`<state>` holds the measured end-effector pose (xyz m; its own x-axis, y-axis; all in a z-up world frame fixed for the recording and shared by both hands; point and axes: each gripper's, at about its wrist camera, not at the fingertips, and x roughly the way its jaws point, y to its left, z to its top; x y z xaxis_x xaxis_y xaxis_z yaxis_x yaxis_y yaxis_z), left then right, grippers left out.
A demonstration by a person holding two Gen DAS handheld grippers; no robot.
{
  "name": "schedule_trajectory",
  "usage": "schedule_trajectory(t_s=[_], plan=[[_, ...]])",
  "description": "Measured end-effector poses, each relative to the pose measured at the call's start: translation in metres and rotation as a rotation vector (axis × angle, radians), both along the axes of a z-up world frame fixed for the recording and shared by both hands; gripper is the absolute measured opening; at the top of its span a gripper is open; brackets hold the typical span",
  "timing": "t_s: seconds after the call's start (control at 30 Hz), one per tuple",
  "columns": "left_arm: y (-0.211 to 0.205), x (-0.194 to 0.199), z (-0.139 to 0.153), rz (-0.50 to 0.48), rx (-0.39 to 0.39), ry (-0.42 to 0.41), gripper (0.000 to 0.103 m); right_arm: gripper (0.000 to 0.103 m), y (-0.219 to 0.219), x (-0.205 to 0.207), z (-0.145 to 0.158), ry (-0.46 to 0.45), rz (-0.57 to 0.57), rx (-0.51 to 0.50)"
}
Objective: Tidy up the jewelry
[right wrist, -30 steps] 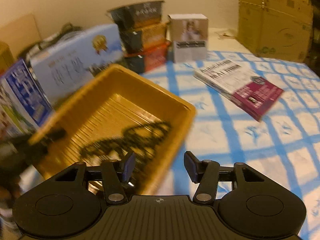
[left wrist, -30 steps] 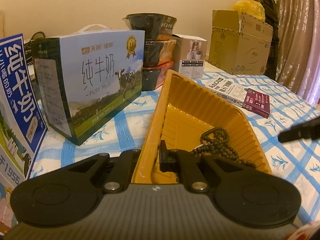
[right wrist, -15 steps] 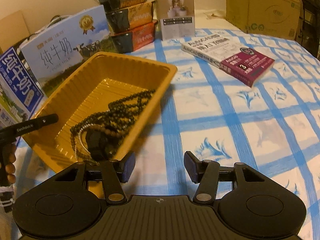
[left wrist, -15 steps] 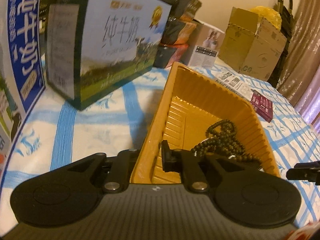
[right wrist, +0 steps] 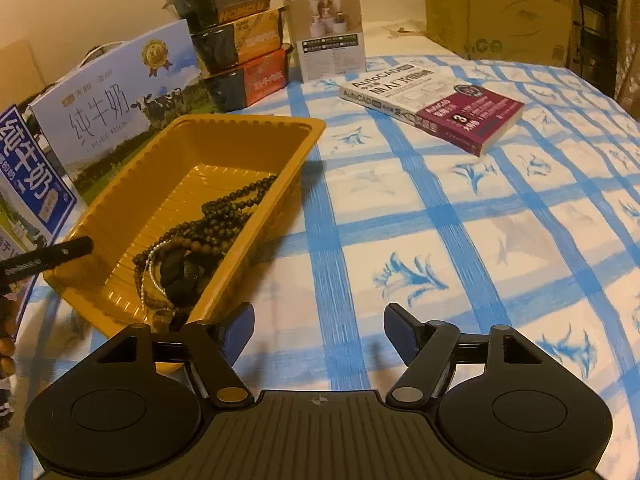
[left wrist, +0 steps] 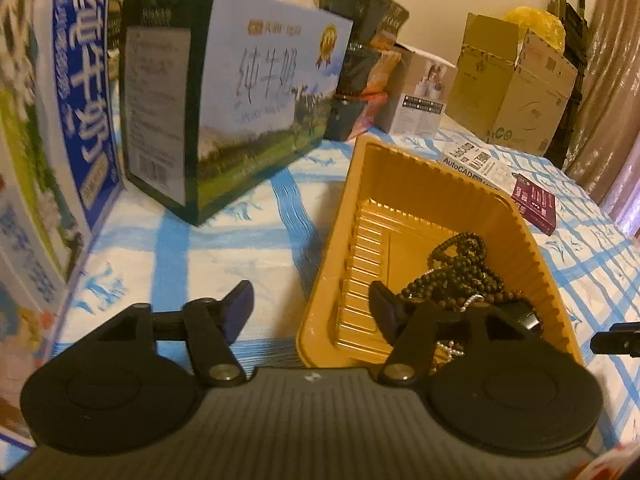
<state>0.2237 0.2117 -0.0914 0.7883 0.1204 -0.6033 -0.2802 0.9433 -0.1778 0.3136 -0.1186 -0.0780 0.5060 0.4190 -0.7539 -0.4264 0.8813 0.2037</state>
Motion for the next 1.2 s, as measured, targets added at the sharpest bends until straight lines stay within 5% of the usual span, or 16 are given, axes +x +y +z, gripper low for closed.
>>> schedule_trajectory(t_s=[0.33,0.57,0.87,1.2], plan=[[-0.05,-0.034,0.054,-0.073,0.191,-0.005,0.084,0.072,0.002,-0.054,0.021,-0.153,0.0,-0.15],[-0.091,-0.058,0.082,-0.112,0.209,0.014,0.094,0.072,-0.014,-0.086,0.047,-0.095,-0.071,-0.05],[-0.117,-0.094,0.113,-0.129,0.114,0.065,0.093,0.072,-0.029,-0.129,0.079,-0.077,-0.084,-0.011],[-0.155,-0.135,0.127,-0.179,0.125,0.105,0.093,0.072,-0.051,-0.166,0.096,-0.002,-0.107,0.081]])
